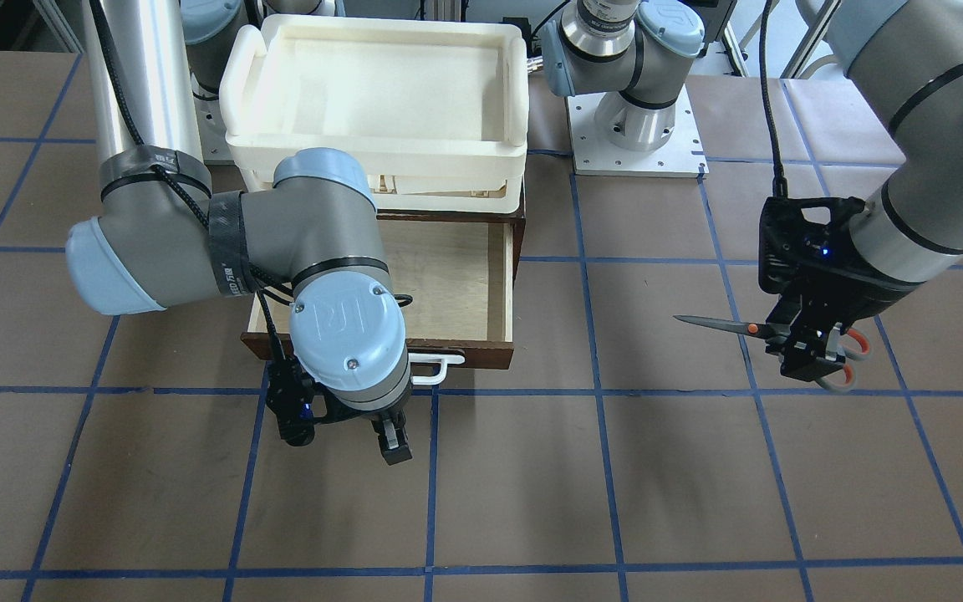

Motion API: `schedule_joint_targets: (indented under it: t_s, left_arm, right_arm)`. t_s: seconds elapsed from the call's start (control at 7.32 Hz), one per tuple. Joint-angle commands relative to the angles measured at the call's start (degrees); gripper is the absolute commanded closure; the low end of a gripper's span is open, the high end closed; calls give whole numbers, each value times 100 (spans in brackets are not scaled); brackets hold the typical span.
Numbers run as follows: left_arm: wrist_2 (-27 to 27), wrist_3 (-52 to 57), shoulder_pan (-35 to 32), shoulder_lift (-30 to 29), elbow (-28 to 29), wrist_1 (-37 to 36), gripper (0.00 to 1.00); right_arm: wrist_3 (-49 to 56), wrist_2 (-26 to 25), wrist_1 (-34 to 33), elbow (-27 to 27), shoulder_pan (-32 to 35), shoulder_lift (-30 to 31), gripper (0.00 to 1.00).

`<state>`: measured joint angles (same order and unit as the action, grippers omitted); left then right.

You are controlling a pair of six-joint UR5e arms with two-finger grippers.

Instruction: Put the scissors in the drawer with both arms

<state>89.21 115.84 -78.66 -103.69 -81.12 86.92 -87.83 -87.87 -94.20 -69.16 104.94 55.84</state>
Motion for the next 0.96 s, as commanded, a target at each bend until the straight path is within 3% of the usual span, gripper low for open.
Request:
schedule_joint_targets:
  t_s: [0.0,0.27,0.55,0.82]
  left_arm:
    - [0,0,9,-2,0,-9,99]
    - [-44,-9,0,33,-18,0,99]
    - [-53,-70,-87,121,-18,35,99]
    - [-27,-1100,-699,410,-18,376,99]
  right_arm:
    - [90,-377,305,-53,-9,556,0]
    - [1864,-720,306,-228,-192,1101,0]
    - [2670,-723,454,-649,-657,1612,0]
    - [4547,-678,438,-712,-992,2052,0]
